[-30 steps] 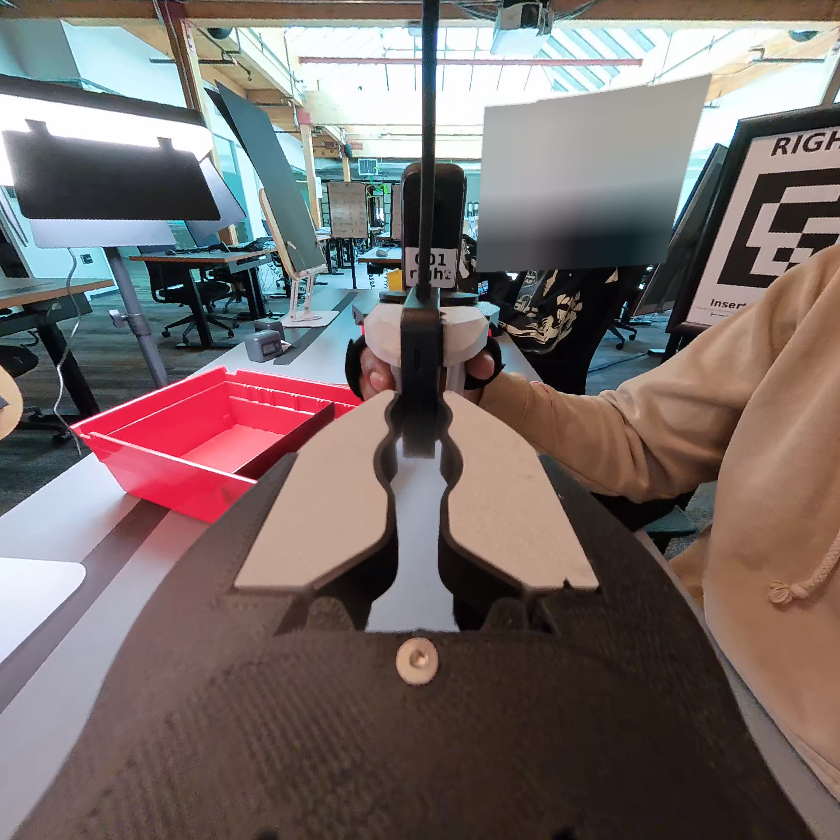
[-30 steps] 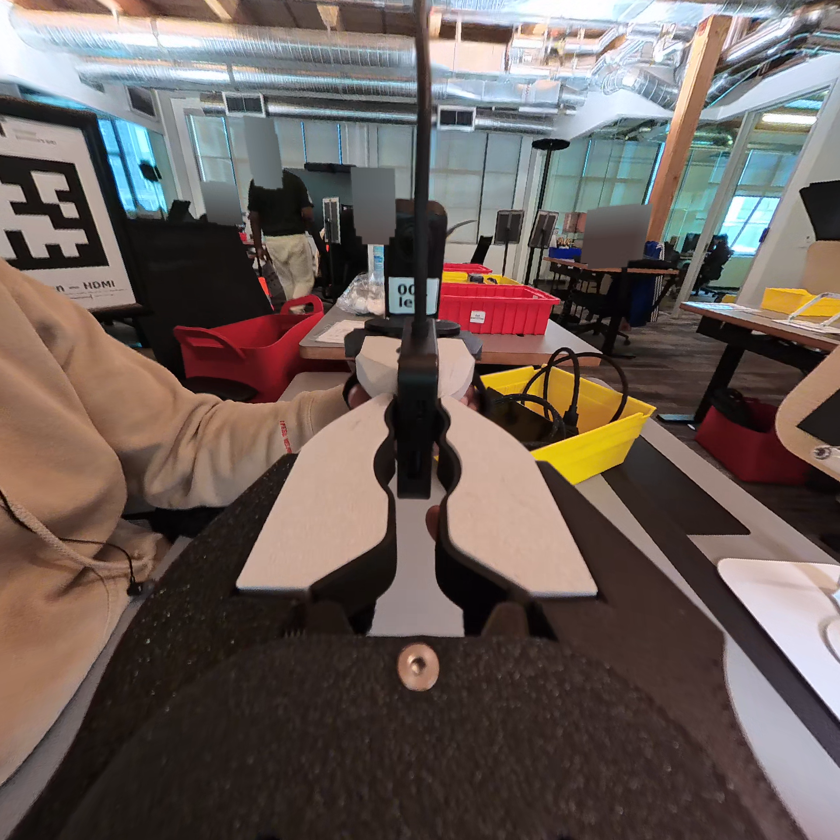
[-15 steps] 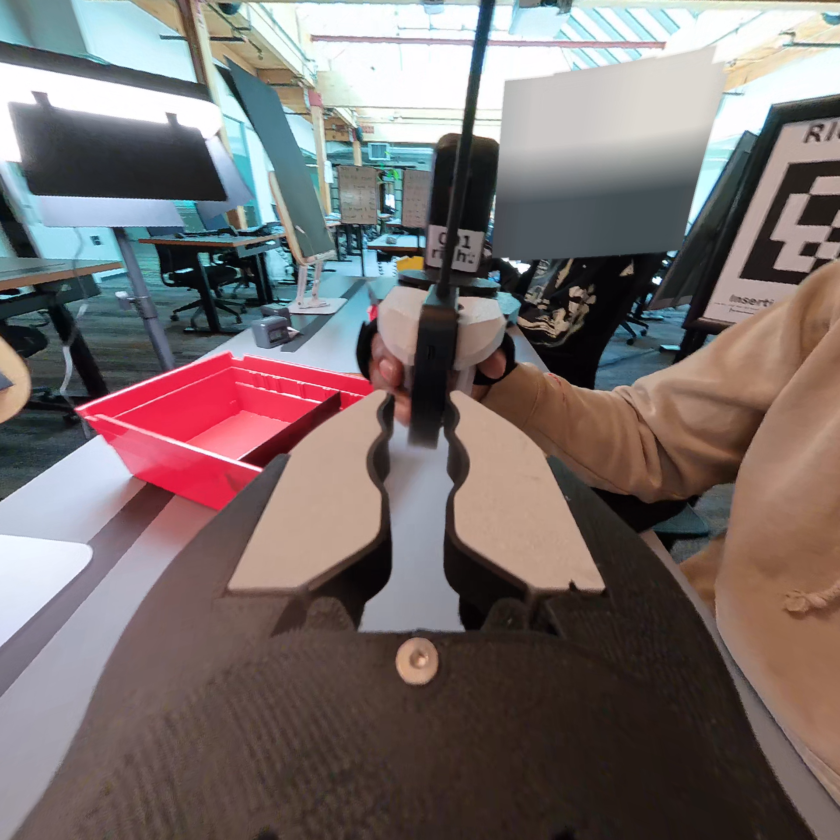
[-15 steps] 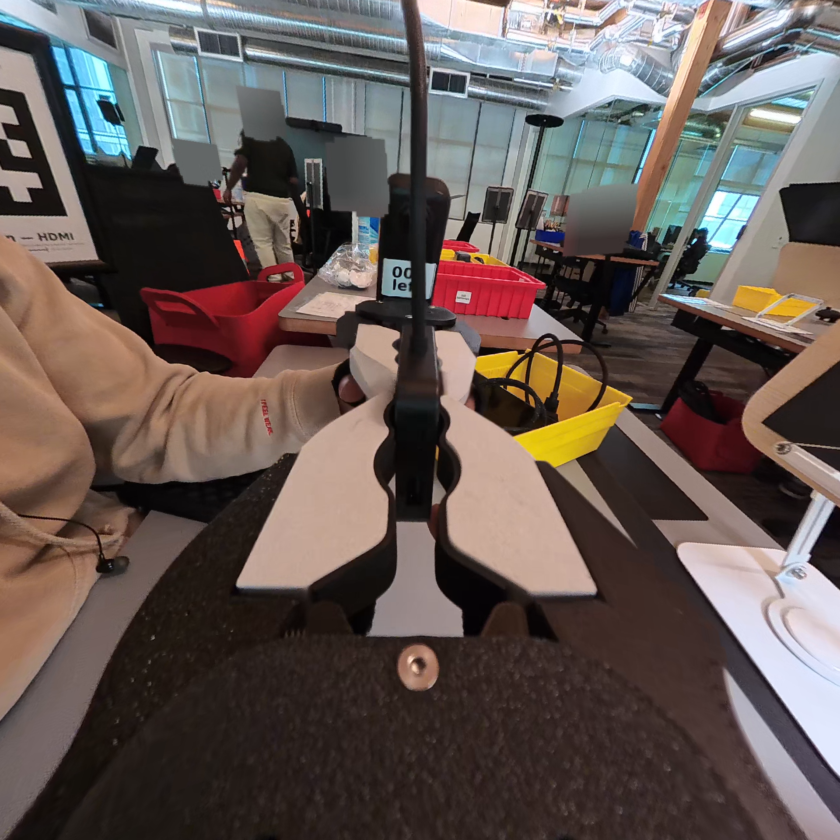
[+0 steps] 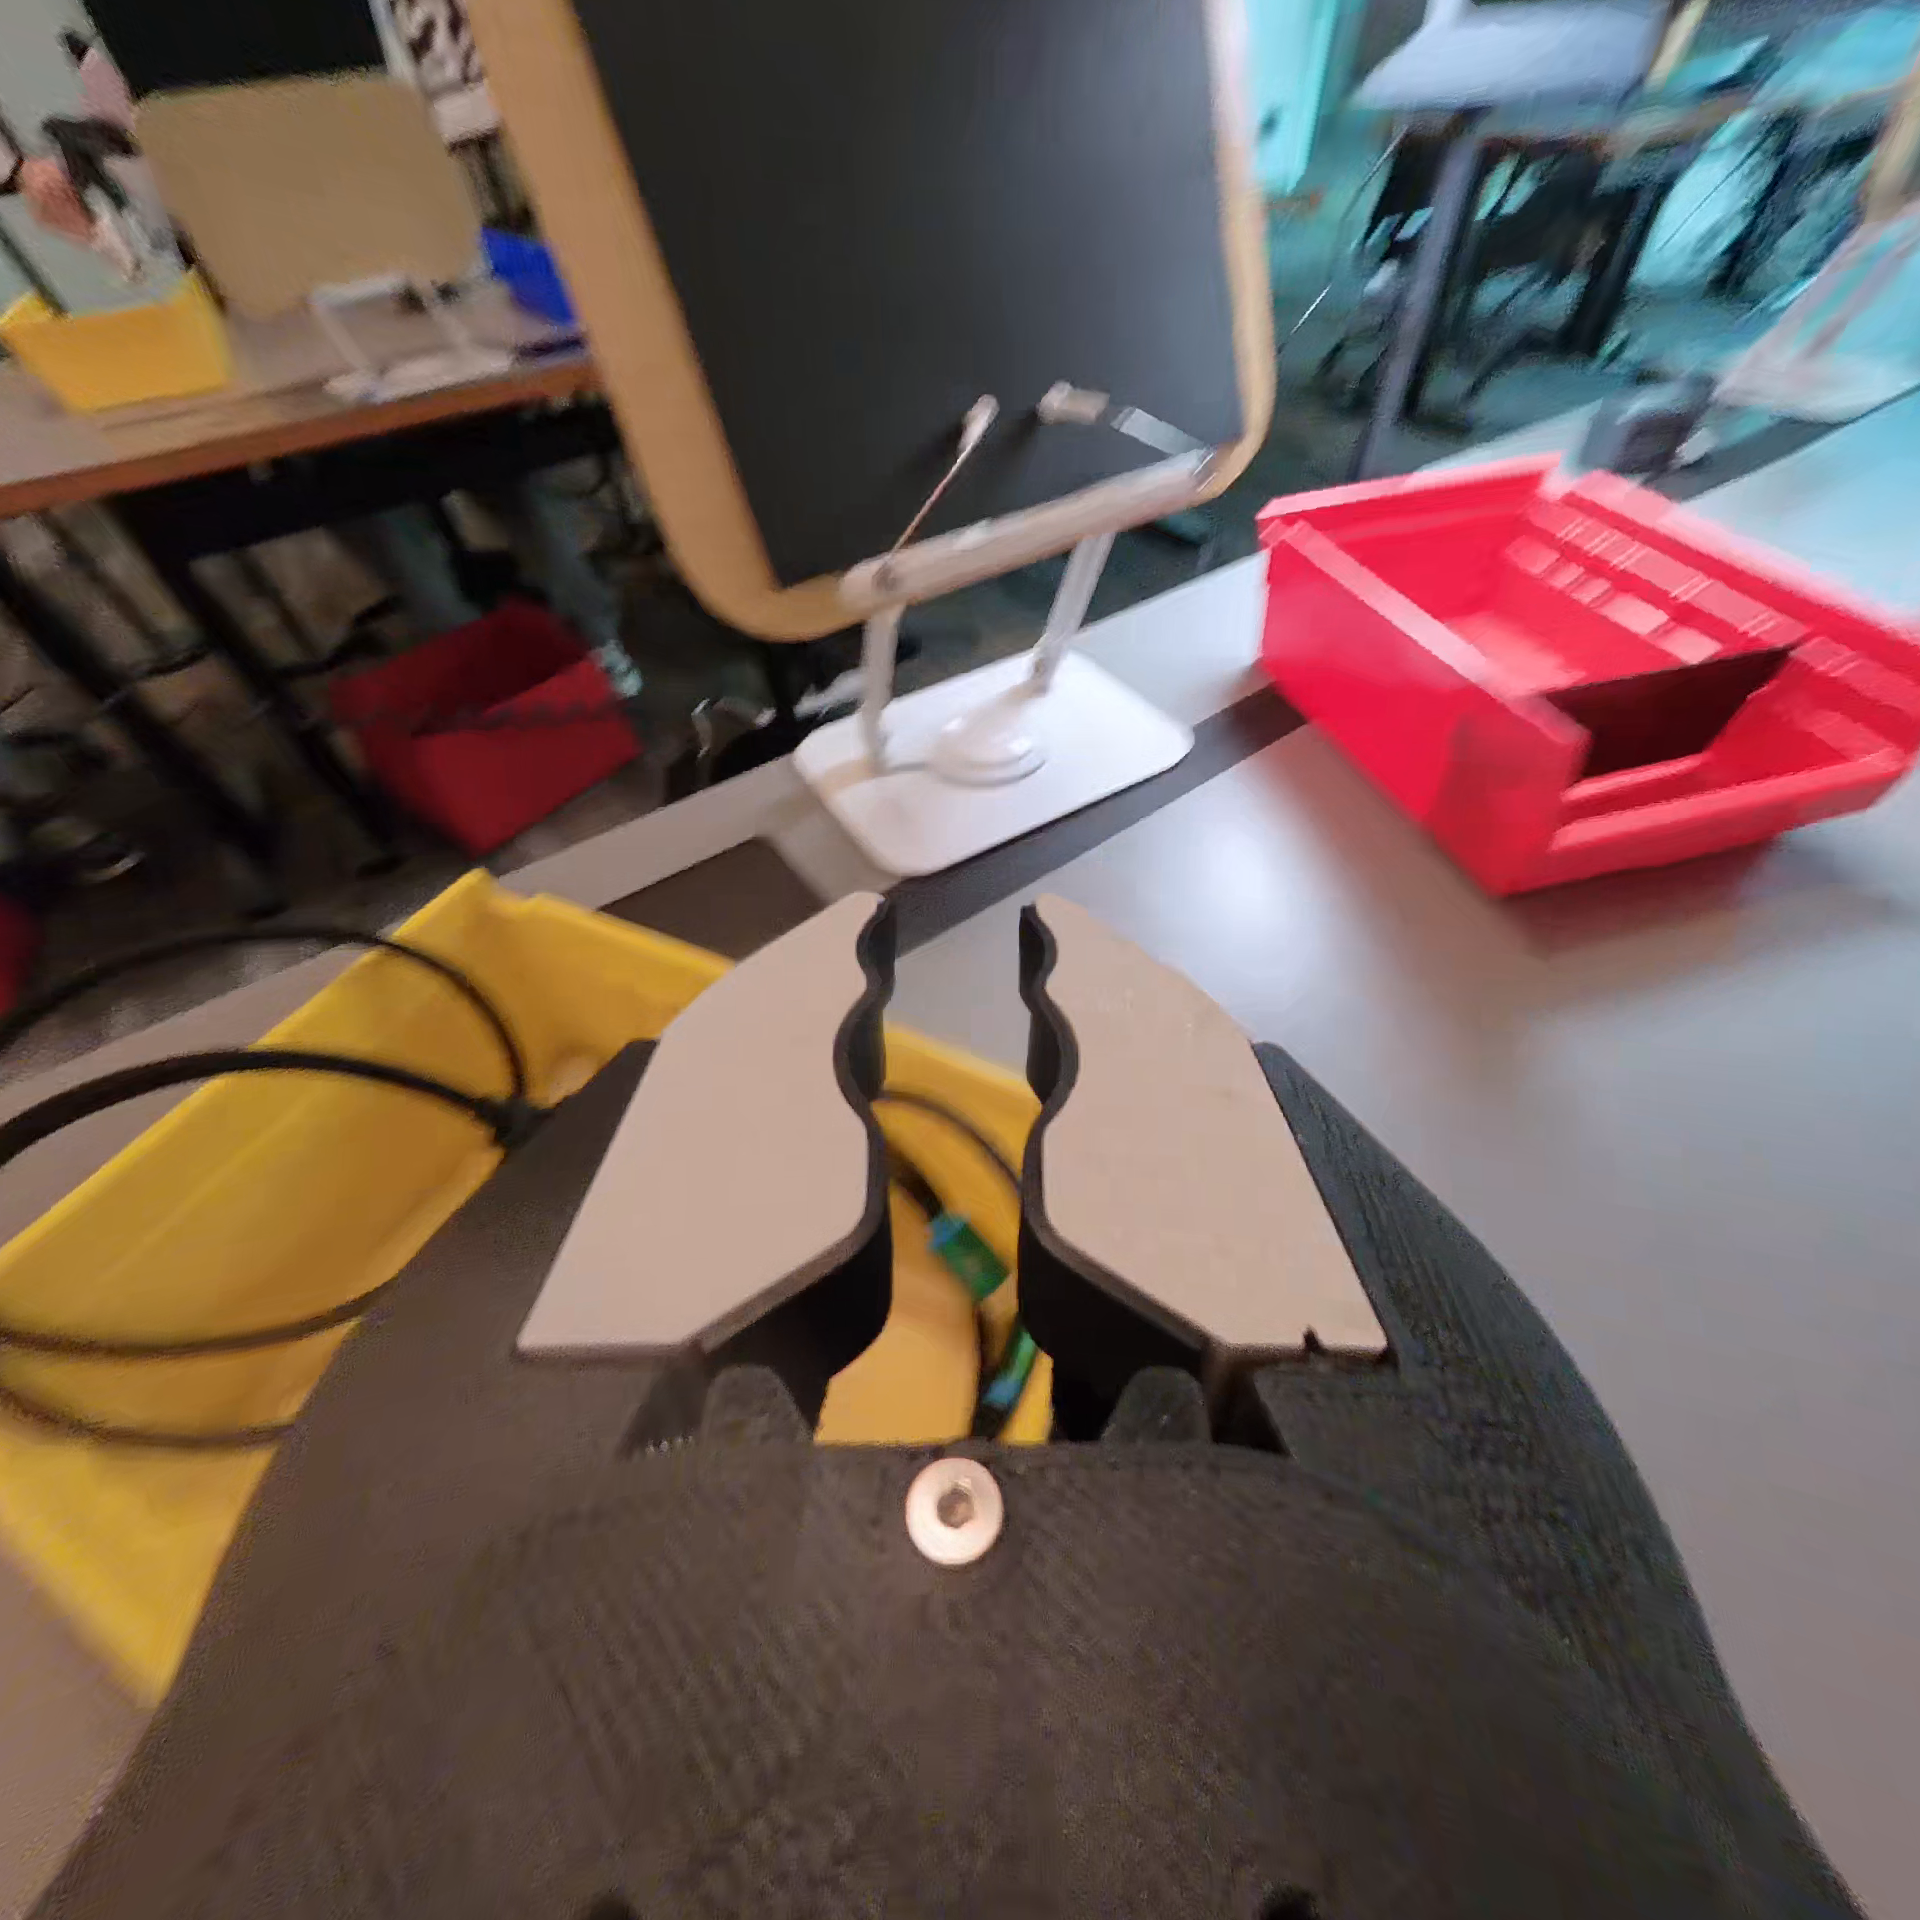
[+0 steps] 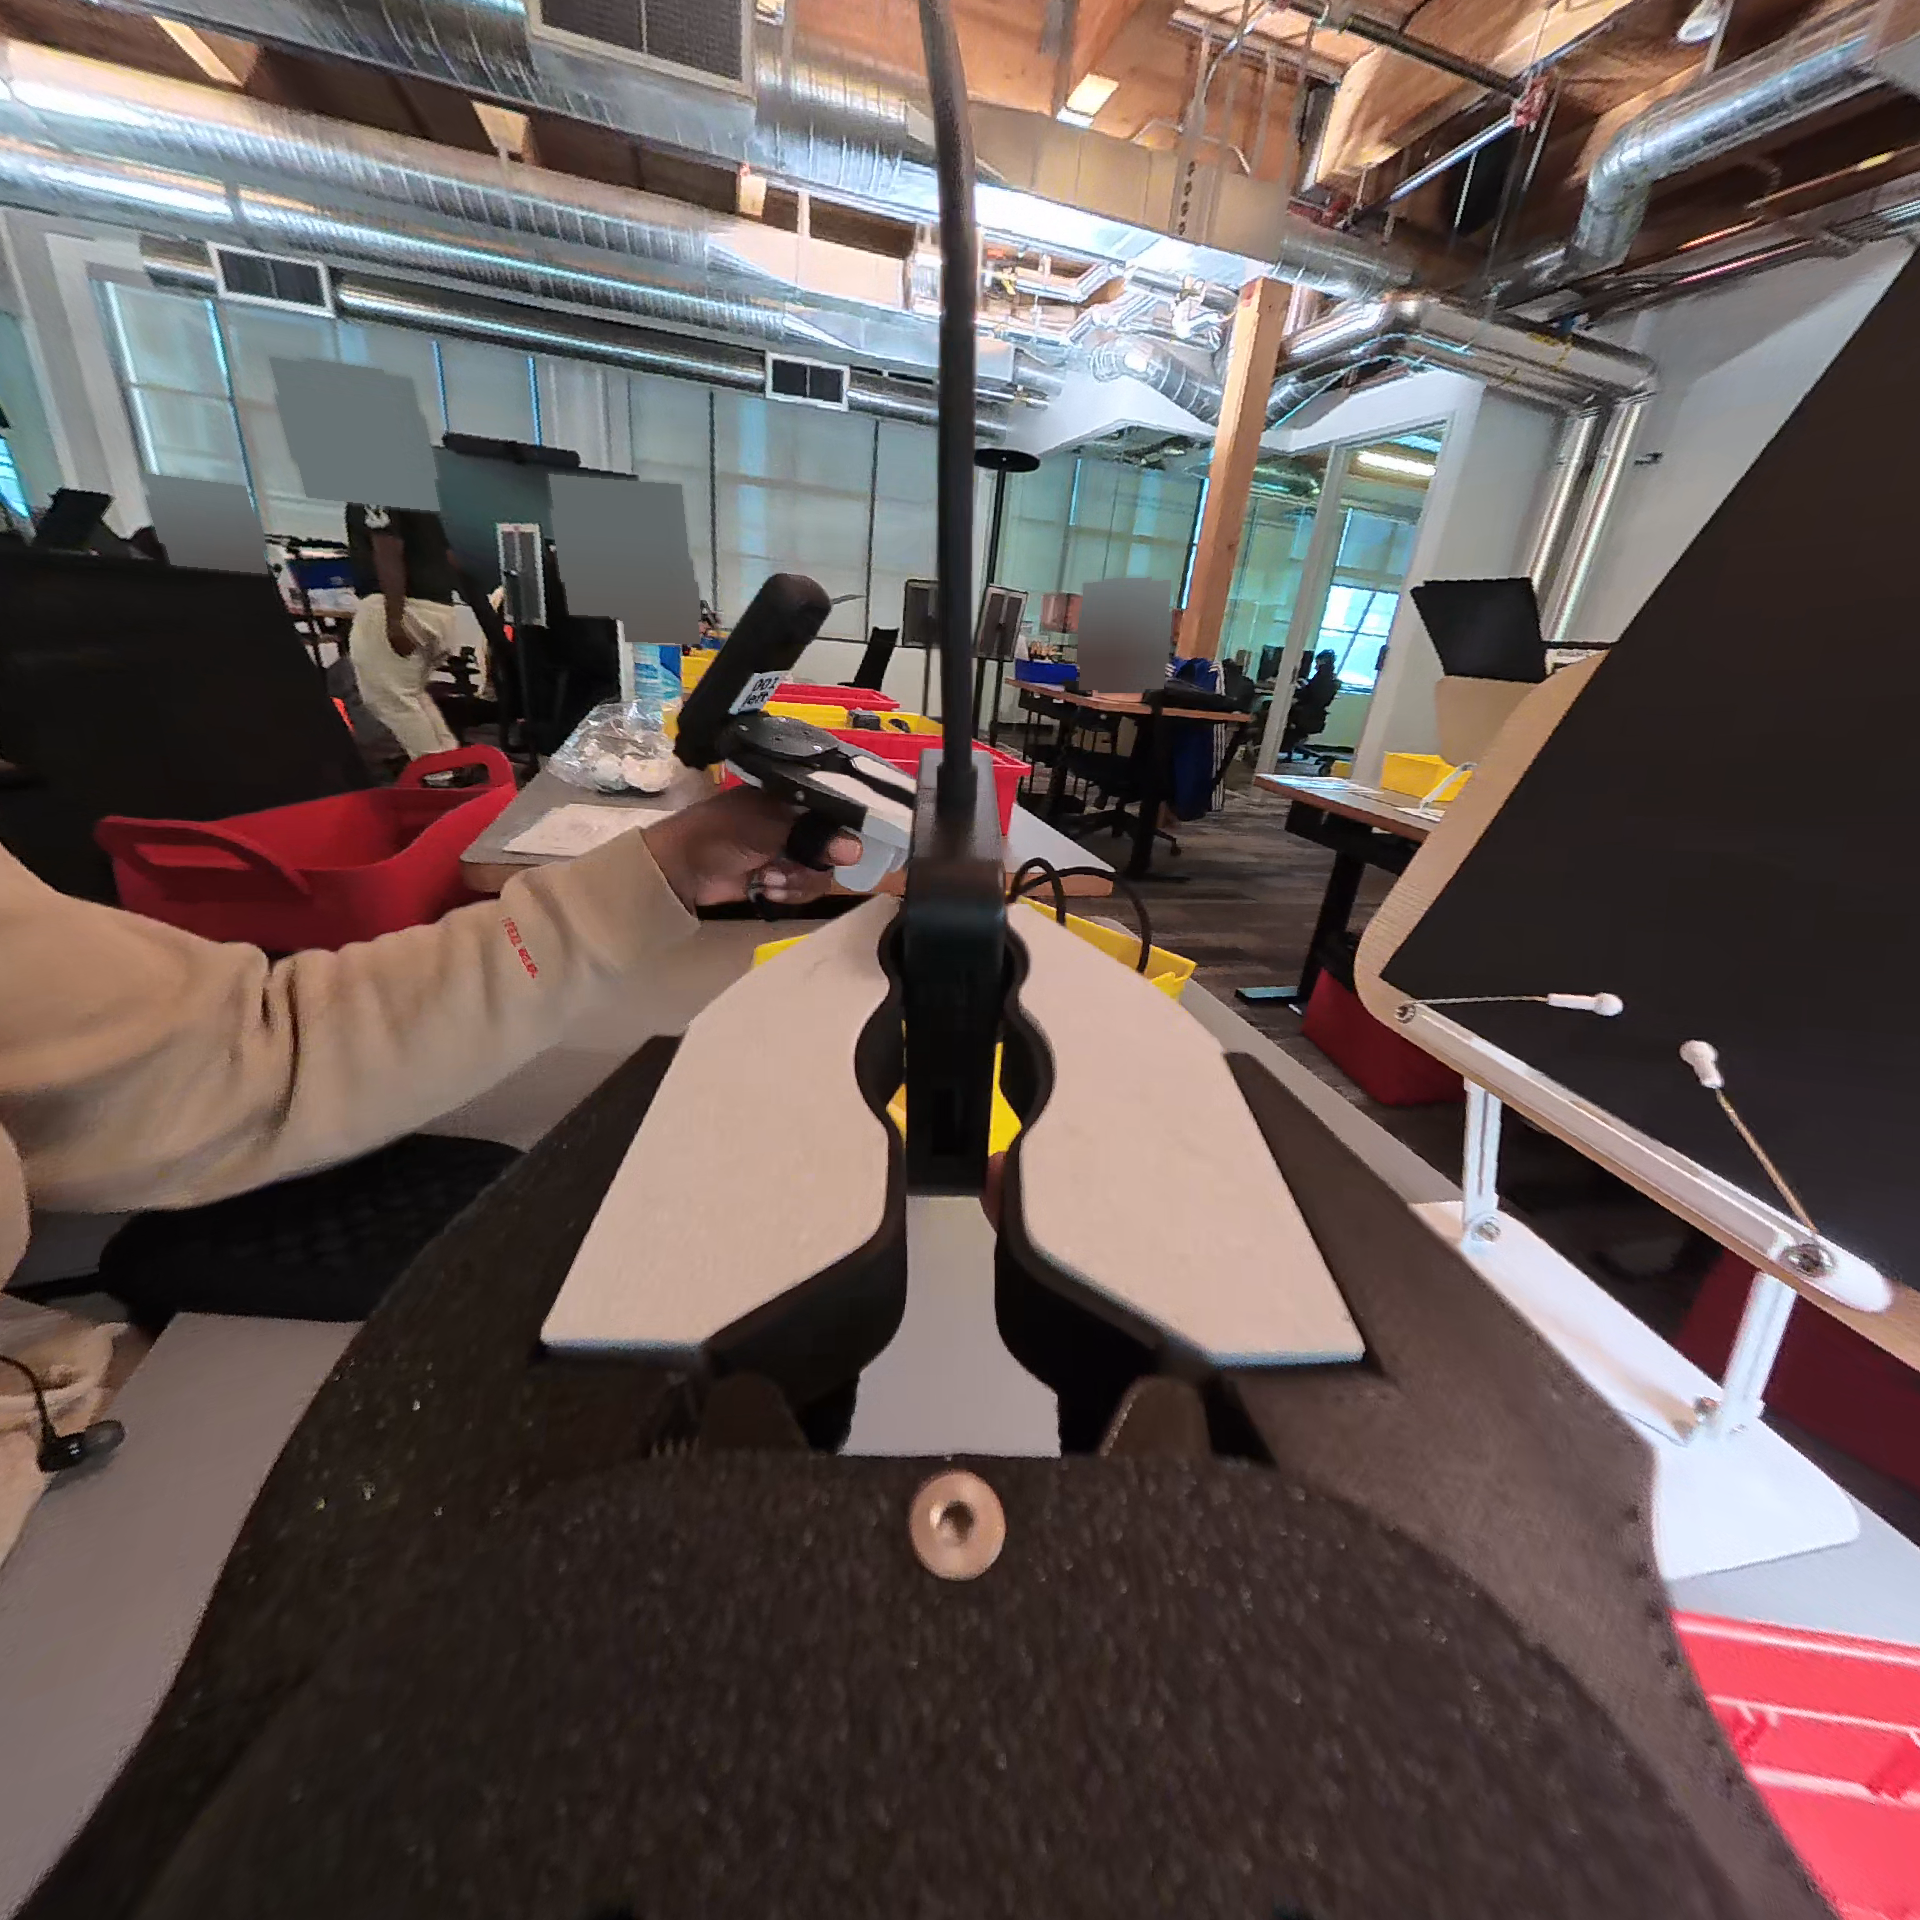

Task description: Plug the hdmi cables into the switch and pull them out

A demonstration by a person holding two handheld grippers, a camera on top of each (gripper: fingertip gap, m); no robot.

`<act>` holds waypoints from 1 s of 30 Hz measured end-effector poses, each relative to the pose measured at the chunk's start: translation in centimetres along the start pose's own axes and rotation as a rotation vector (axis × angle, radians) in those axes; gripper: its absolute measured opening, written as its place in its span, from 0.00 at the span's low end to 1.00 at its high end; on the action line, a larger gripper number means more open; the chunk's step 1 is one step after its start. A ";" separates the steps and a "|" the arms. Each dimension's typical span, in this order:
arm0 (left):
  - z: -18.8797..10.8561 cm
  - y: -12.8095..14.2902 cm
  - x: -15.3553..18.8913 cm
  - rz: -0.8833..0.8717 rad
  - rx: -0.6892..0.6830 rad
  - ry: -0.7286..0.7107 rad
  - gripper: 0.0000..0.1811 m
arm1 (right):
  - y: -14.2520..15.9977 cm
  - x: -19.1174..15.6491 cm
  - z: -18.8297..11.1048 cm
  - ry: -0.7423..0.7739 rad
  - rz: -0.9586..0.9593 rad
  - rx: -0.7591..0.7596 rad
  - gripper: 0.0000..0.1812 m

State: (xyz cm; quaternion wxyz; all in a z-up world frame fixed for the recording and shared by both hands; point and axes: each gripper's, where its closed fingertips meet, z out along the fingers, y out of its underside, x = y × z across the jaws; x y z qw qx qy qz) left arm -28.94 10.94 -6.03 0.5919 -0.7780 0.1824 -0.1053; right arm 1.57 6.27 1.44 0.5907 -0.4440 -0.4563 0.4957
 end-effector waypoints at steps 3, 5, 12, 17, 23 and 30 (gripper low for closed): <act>0.4 3.3 -4.3 0.114 -0.225 -0.089 0.13 | -0.2 0.4 -0.3 0.006 0.012 0.013 0.07; 0.7 5.8 -7.0 0.176 -0.397 -0.122 0.14 | -0.1 0.7 -0.4 0.012 0.020 0.014 0.07; -0.1 10.1 -2.4 0.082 -0.592 0.221 0.16 | 0.2 1.2 -0.8 0.036 0.014 -0.001 0.07; 0.2 11.9 3.9 -0.006 -0.564 0.375 0.24 | 0.5 1.8 -0.8 0.045 0.052 0.011 0.07; 1.0 13.0 1.6 0.265 -0.643 0.052 0.07 | 0.5 1.6 -0.5 0.055 0.050 -0.007 0.07; -2.2 1.0 -0.7 0.312 -0.389 -0.116 0.04 | -1.3 1.6 -1.5 0.066 0.057 0.053 0.07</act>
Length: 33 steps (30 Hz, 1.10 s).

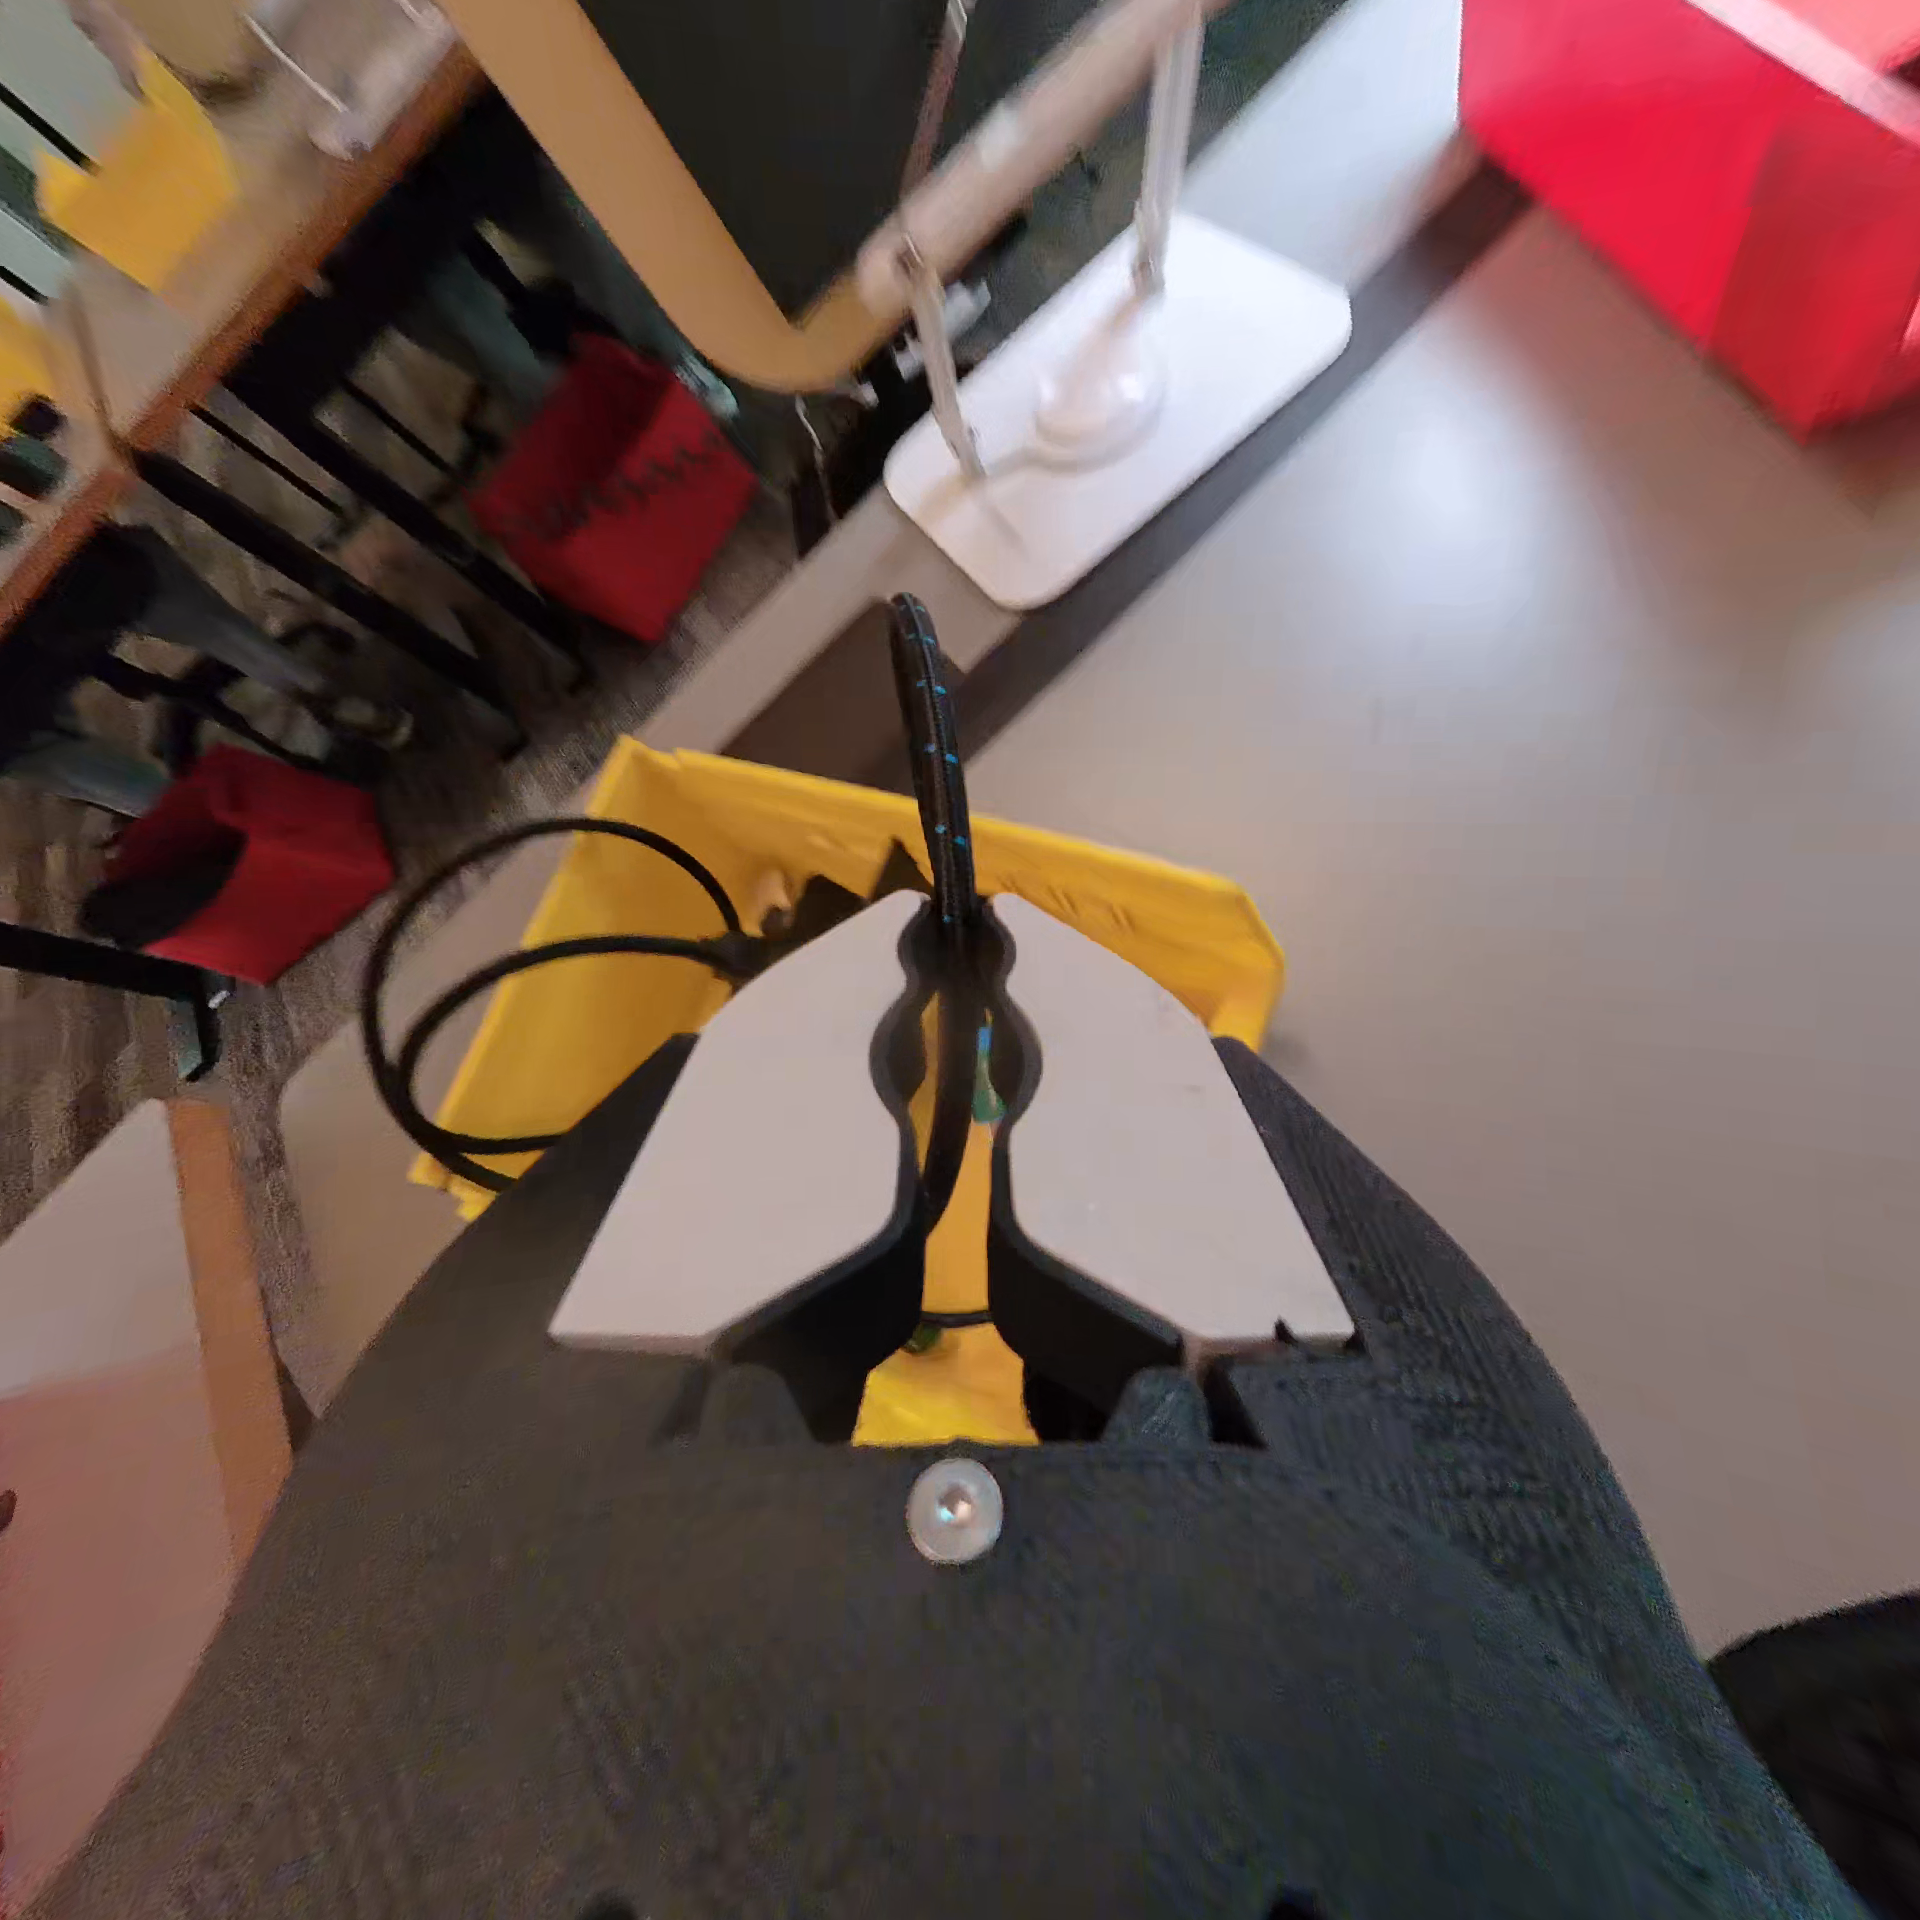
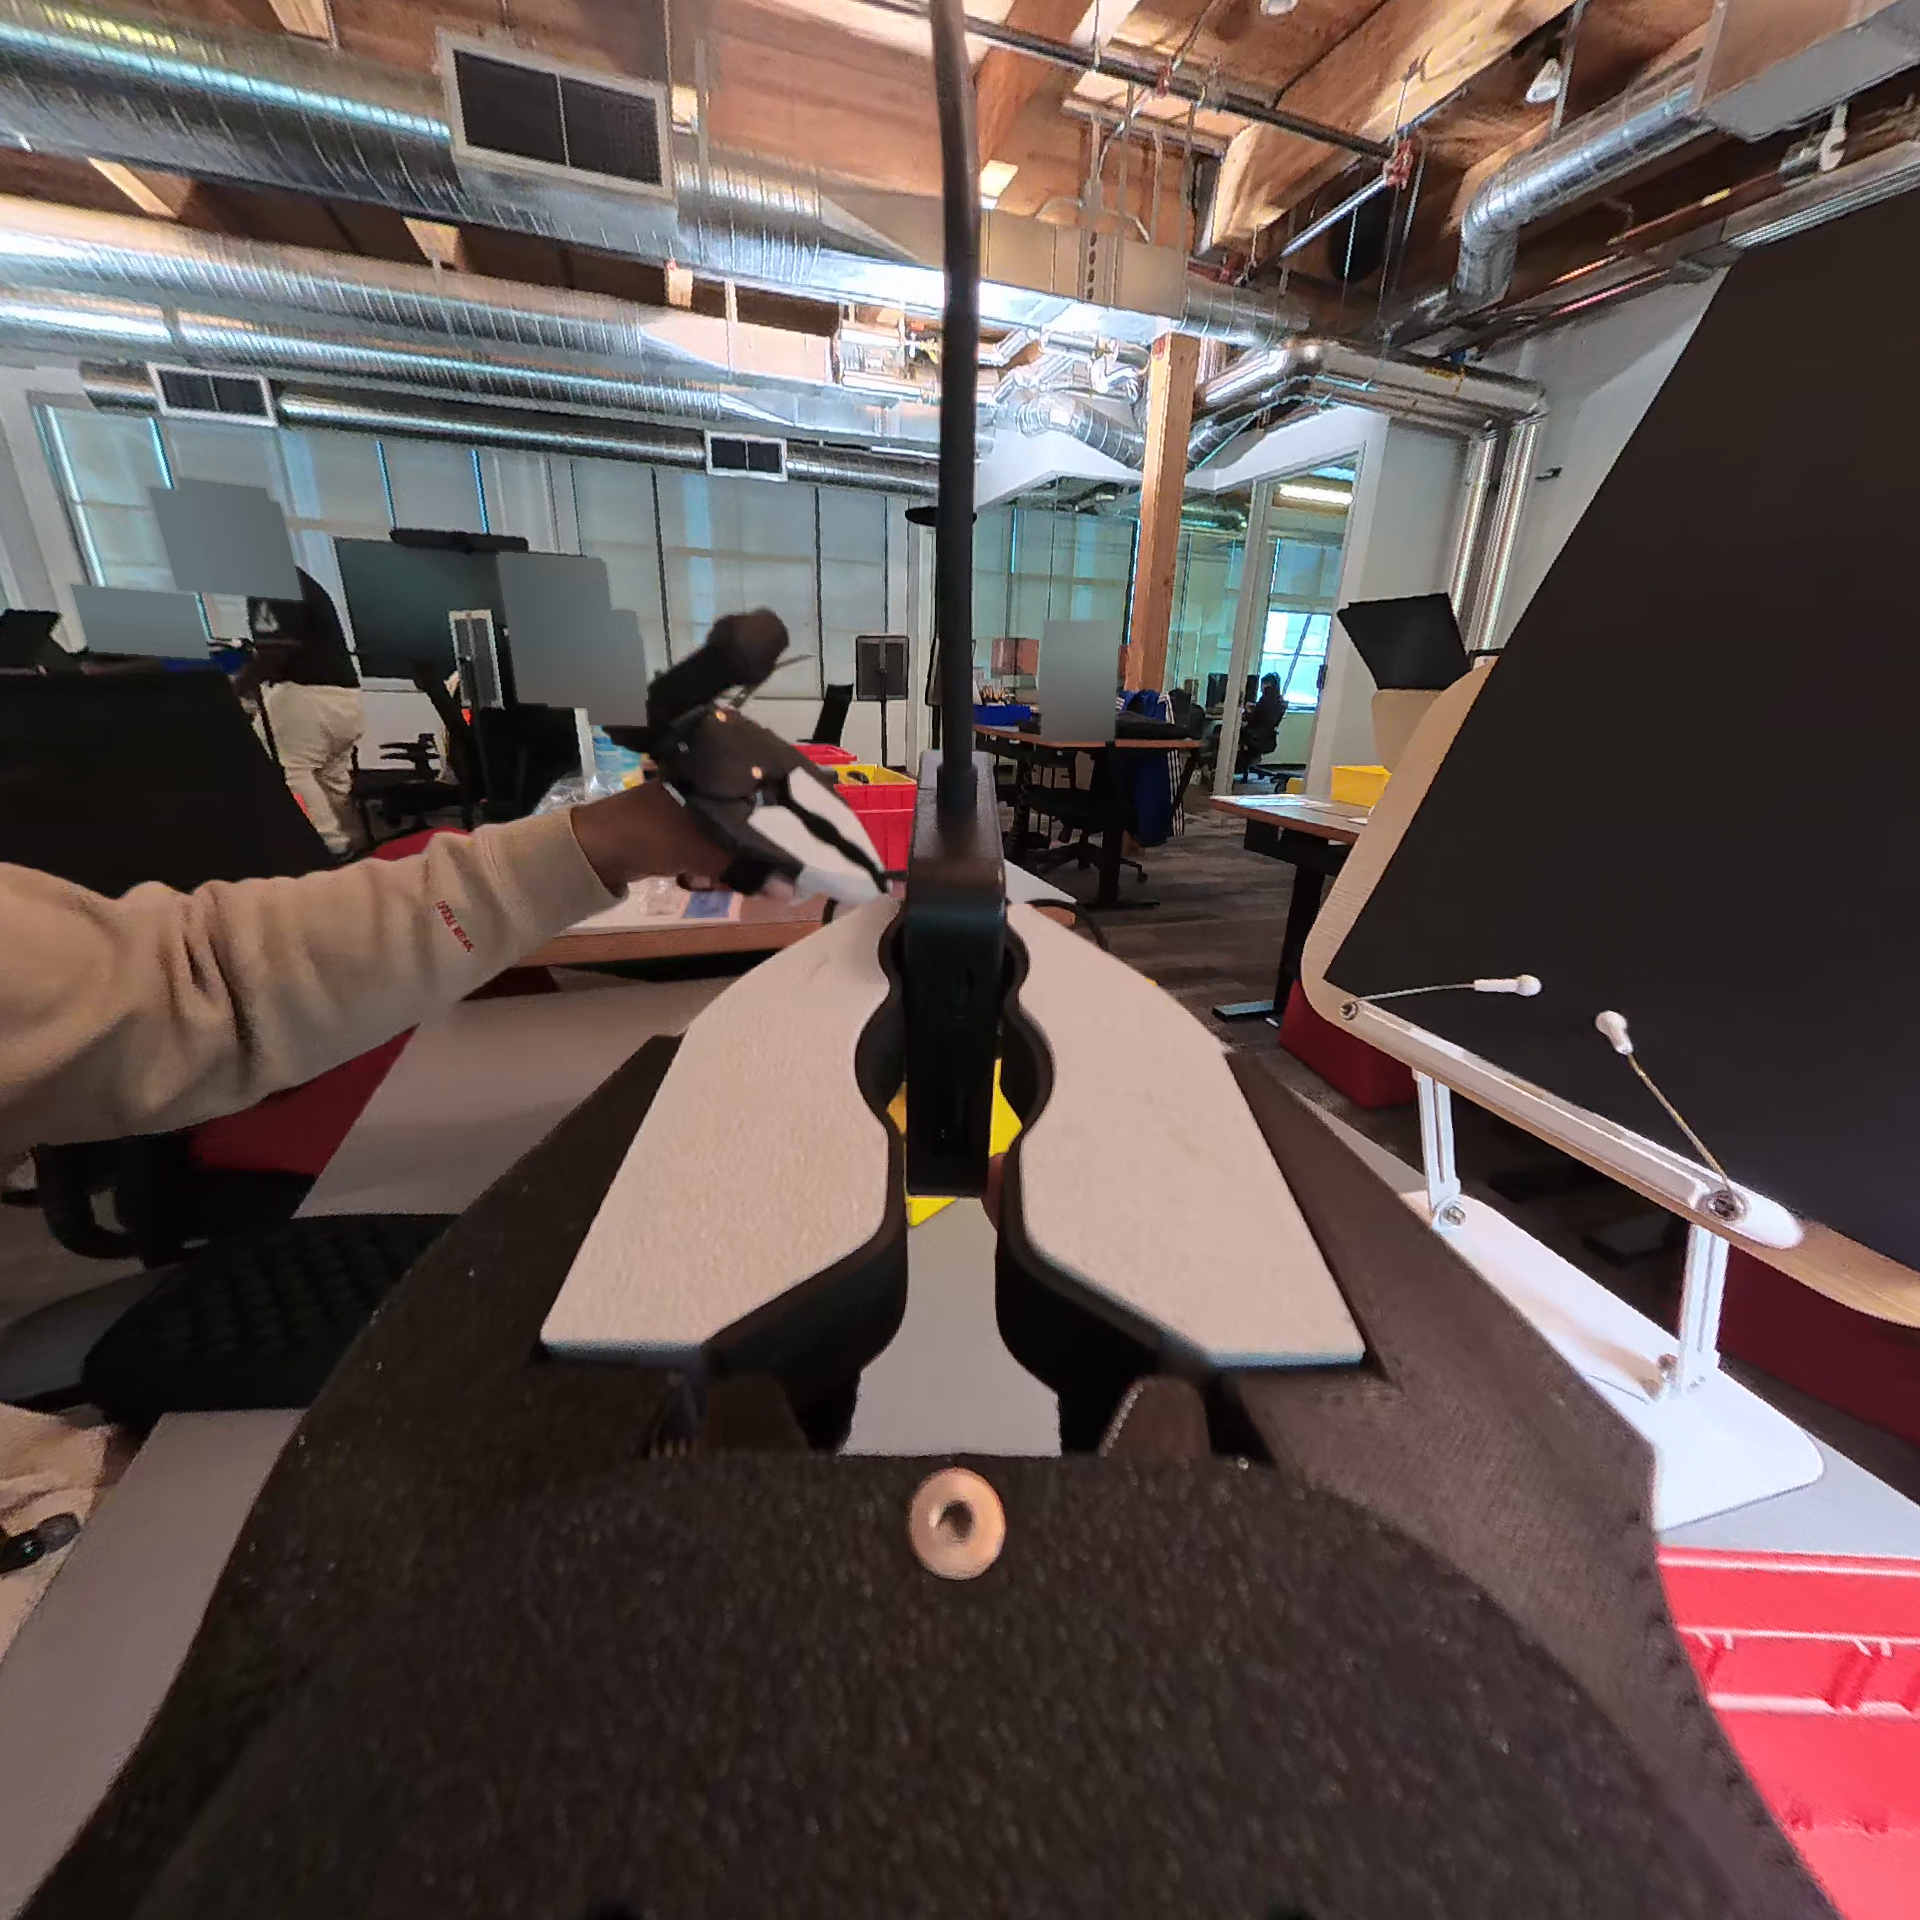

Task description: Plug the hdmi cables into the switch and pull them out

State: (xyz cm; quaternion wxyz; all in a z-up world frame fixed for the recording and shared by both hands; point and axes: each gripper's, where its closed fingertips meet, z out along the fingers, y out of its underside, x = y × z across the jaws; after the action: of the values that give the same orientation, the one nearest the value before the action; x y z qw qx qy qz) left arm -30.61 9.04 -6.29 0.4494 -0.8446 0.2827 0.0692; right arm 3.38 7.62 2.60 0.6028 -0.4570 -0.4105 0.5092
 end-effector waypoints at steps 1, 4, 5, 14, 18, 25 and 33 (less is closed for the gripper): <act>-0.8 -1.0 -0.9 -0.015 0.034 -0.025 0.04 | -0.2 -0.1 0.0 0.001 -0.001 0.005 0.07; -3.1 -3.5 -2.8 -0.058 0.137 -0.078 0.04 | -0.9 -0.6 -0.2 0.002 -0.023 0.015 0.07; -4.0 -4.4 -3.1 -0.077 0.183 -0.082 0.04 | -1.2 -0.7 -0.3 0.004 -0.032 0.019 0.07; -6.4 -7.3 -4.3 -0.133 0.451 -0.154 0.04 | -2.4 -1.1 -0.9 -0.009 -0.029 0.062 0.07; -3.0 -5.1 -5.1 -0.244 0.477 -0.129 0.04 | -2.1 -1.6 -0.4 -0.021 -0.046 0.045 0.07; 0.6 -2.0 -6.8 -0.408 0.583 -0.170 0.04 | -1.4 -1.1 -0.1 -0.023 -0.035 0.039 0.07; -0.3 -6.7 -9.3 -0.516 0.686 -0.095 0.04 | -1.0 -0.7 0.1 -0.030 -0.016 0.045 0.07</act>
State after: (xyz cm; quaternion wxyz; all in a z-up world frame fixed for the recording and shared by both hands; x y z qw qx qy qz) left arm -34.79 15.59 2.17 0.7192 -0.6852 0.0477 -0.1046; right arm 3.44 6.89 3.52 0.6109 -0.4323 -0.4113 0.5203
